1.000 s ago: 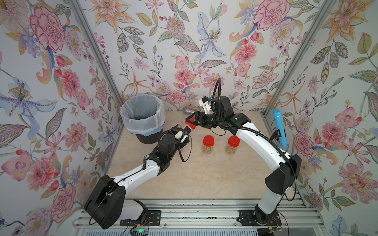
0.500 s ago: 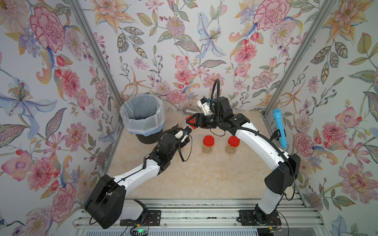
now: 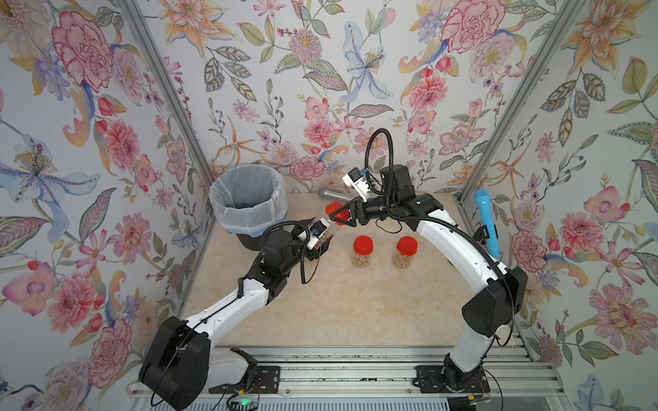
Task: Empty moldy peanuts from jars
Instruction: Unscrew the lid from the jar.
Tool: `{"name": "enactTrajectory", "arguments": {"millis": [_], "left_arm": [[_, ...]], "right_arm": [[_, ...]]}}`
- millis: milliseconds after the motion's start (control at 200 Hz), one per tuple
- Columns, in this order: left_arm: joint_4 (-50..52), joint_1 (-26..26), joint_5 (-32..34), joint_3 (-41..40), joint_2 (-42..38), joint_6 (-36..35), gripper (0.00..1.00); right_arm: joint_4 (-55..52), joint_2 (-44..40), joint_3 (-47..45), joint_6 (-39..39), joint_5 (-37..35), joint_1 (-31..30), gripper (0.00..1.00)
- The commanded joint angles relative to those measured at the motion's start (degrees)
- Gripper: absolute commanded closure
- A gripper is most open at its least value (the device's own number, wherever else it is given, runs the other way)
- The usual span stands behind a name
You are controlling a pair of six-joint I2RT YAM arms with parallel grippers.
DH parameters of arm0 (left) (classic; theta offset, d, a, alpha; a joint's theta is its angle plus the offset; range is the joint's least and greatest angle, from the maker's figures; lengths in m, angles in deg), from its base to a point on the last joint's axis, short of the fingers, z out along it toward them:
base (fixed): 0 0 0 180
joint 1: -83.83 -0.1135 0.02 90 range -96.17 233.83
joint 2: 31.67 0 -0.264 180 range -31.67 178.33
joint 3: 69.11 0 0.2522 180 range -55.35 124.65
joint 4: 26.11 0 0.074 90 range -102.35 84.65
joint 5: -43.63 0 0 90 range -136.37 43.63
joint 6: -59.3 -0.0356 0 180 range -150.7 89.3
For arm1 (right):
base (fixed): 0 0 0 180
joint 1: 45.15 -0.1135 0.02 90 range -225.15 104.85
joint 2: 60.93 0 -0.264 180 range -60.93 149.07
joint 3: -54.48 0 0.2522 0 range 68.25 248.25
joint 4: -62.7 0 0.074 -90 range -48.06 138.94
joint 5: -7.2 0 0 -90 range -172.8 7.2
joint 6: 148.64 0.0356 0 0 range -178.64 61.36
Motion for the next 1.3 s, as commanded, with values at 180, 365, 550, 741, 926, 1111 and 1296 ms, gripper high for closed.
{"name": "enactTrajectory", "arguments": {"millis": [180,365,550,741,926,1111,1296], "left_arm": [[-2.88,0.63,-13.20,2.22,-1.14,3.59,0.67],[-0.33,0.28,-16.44,2.78,-0.53,3.80,0.67],[0.94,-0.08,-18.23,1.42,-0.43,3.73,0.67],[4.25,-0.60,-20.32,1.97,-0.35,2.81,0.68],[2.36,-1.37,-20.09,0.52,-0.26,3.09,0.68],[4.10,-2.52,-23.11,1.01,0.22,3.05,0.69],[4.78,-2.83,-25.71,1.36,-0.65,3.08,0.69]], "right_arm": [[-11.20,2.98,3.34,-15.50,13.11,-3.29,0.44],[-19.23,5.44,7.99,-22.66,13.85,-3.43,0.45],[-23.74,6.76,11.78,-27.94,15.44,-3.00,0.43],[-25.22,7.37,13.37,-29.59,17.76,-1.87,0.43],[-25.61,7.30,13.77,-30.39,19.14,-1.94,0.43],[-27.32,6.86,13.42,-33.28,19.96,-1.85,0.41],[-29.18,7.70,13.54,-34.70,19.48,-1.85,0.41]]}}
